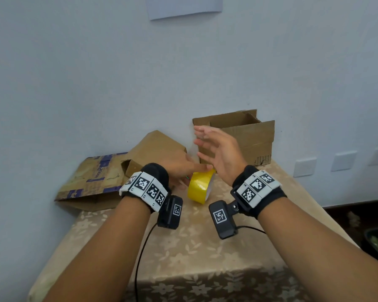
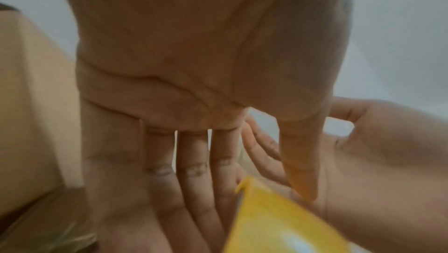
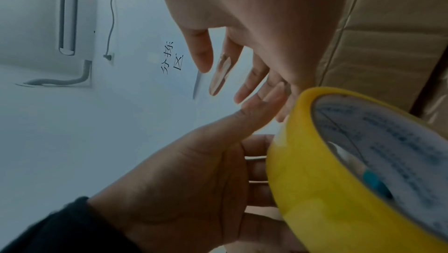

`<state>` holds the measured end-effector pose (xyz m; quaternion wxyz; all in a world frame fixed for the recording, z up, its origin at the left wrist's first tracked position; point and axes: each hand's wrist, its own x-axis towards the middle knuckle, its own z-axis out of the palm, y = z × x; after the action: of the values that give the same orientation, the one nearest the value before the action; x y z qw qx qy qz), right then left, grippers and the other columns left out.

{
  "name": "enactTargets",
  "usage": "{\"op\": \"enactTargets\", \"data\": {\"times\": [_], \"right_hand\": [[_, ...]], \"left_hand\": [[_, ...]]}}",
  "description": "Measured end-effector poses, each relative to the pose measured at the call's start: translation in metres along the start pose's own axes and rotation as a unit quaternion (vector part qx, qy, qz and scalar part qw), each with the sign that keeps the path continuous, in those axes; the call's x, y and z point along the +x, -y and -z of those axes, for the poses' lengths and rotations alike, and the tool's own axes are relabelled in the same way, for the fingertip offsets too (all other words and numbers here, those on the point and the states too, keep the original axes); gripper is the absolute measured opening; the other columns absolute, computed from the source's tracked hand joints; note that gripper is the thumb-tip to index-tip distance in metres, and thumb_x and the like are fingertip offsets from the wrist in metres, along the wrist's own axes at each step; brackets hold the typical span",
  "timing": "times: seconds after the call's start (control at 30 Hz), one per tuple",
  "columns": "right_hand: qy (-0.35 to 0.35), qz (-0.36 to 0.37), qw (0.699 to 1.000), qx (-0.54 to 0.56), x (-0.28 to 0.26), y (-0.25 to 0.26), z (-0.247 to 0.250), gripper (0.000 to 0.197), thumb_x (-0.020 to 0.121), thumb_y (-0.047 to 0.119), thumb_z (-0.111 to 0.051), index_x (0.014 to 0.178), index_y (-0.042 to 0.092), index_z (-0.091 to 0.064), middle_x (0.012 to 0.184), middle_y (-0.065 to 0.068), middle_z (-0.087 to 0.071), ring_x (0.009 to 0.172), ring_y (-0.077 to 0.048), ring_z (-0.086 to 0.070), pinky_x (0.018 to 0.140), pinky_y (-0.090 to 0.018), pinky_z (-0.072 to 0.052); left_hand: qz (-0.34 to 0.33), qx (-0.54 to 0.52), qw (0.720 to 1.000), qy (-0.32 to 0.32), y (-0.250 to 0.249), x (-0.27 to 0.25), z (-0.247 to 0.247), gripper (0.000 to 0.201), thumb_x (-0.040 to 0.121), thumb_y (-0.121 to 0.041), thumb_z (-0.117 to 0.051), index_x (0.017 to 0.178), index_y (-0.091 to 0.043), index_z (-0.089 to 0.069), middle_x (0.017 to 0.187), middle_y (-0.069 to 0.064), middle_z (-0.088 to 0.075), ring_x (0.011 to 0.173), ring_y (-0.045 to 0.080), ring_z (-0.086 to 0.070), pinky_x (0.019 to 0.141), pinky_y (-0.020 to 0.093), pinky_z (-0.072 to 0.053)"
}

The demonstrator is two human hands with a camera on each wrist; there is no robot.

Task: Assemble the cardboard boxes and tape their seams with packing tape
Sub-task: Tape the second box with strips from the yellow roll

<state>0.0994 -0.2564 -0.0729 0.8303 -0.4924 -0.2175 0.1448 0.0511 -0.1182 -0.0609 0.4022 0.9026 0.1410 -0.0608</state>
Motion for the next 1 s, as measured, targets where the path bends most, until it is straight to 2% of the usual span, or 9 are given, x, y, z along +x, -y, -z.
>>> {"op": "enactTargets", "data": {"times": [0.07,0.3,0.37,0.43,0.5,0.57,0.67,0.8,1.0], "right_hand": [[0.016,-0.014,1.000,0.005,-0.001,-0.001,0.001,0.024,0.102,0.031,-0.057,0.107,0.023,-0.079,0.125,0.002,-0.074,0.117,-0.018,-0.069,0.107,-0.047,-0.048],[0.061,-0.040,0.997,0.007,-0.004,0.000,-0.001,0.036,0.104,0.043,-0.052,0.113,0.019,-0.077,0.128,0.000,-0.073,0.124,-0.019,-0.066,0.114,-0.047,-0.042],[0.066,-0.042,0.997,0.012,-0.004,0.001,-0.002,0.033,0.103,0.042,-0.053,0.105,0.023,-0.079,0.132,0.001,-0.071,0.127,-0.019,-0.064,0.118,-0.050,-0.038],[0.061,-0.043,0.997,0.019,-0.005,0.001,-0.004,0.031,0.102,0.042,-0.054,0.095,0.029,-0.081,0.136,0.006,-0.068,0.130,-0.018,-0.060,0.121,-0.049,-0.032],[0.052,-0.044,0.997,0.026,-0.006,0.002,-0.005,0.032,0.102,0.043,-0.053,0.094,0.026,-0.078,0.129,0.012,-0.070,0.133,-0.016,-0.056,0.120,-0.047,-0.029],[0.053,-0.047,0.997,0.041,-0.006,0.003,-0.006,0.035,0.102,0.045,-0.052,0.093,0.022,-0.077,0.127,0.013,-0.071,0.135,-0.015,-0.053,0.117,-0.047,-0.028],[0.071,-0.046,0.995,0.054,-0.006,0.003,-0.008,0.039,0.100,0.047,-0.054,0.089,0.021,-0.081,0.140,0.009,-0.065,0.137,-0.014,-0.052,0.114,-0.048,-0.033],[0.094,-0.043,0.992,0.072,-0.009,0.005,-0.011,0.041,0.099,0.047,-0.054,0.088,0.018,-0.081,0.144,0.004,-0.062,0.131,-0.016,-0.058,0.101,-0.043,-0.040],[0.113,-0.063,0.989,0.075,-0.010,0.002,-0.013,0.037,0.093,0.048,-0.059,0.081,0.020,-0.080,0.147,0.002,-0.060,0.138,-0.017,-0.053,0.119,-0.055,-0.033]], "left_hand": [[-0.005,0.003,1.000,-0.002,0.001,-0.001,0.003,0.048,0.088,-0.056,-0.073,0.090,-0.009,-0.066,0.076,0.004,-0.065,0.058,0.015,-0.060,0.055,0.026,-0.052],[0.021,-0.019,1.000,0.002,0.007,0.001,0.010,0.053,0.096,-0.052,-0.065,0.111,-0.001,-0.069,0.093,0.014,-0.073,0.064,0.017,-0.067,0.051,0.022,-0.054],[0.008,-0.048,0.998,-0.045,0.006,0.002,0.016,0.039,0.099,-0.041,-0.064,0.101,-0.003,-0.070,0.086,0.012,-0.071,0.065,0.017,-0.064,0.050,0.024,-0.052],[-0.028,-0.084,0.986,-0.139,0.002,0.000,0.024,0.027,0.099,-0.029,-0.062,0.095,-0.005,-0.070,0.076,0.008,-0.066,0.063,0.018,-0.060,0.053,0.025,-0.050],[-0.060,-0.139,0.973,-0.172,-0.004,-0.005,0.030,0.028,0.100,-0.028,-0.057,0.093,-0.005,-0.071,0.072,0.005,-0.064,0.060,0.016,-0.059,0.053,0.026,-0.051],[-0.069,-0.218,0.962,-0.152,-0.008,-0.012,0.034,0.036,0.101,-0.034,-0.054,0.097,-0.004,-0.074,0.073,0.005,-0.065,0.059,0.015,-0.059,0.055,0.026,-0.053],[-0.062,-0.278,0.952,-0.108,-0.011,-0.020,0.036,0.043,0.098,-0.046,-0.058,0.102,-0.007,-0.076,0.074,0.003,-0.064,0.059,0.013,-0.058,0.057,0.026,-0.052],[-0.078,-0.310,0.945,-0.074,-0.011,-0.022,0.033,0.040,0.094,-0.040,-0.068,0.114,-0.006,-0.072,0.080,0.004,-0.064,0.063,0.013,-0.057,0.059,0.025,-0.050],[-0.099,-0.284,0.949,-0.097,-0.007,-0.019,0.032,0.027,0.096,-0.021,-0.072,0.115,-0.001,-0.072,0.071,0.002,-0.056,0.052,0.007,-0.051,0.050,0.018,-0.048]]}}
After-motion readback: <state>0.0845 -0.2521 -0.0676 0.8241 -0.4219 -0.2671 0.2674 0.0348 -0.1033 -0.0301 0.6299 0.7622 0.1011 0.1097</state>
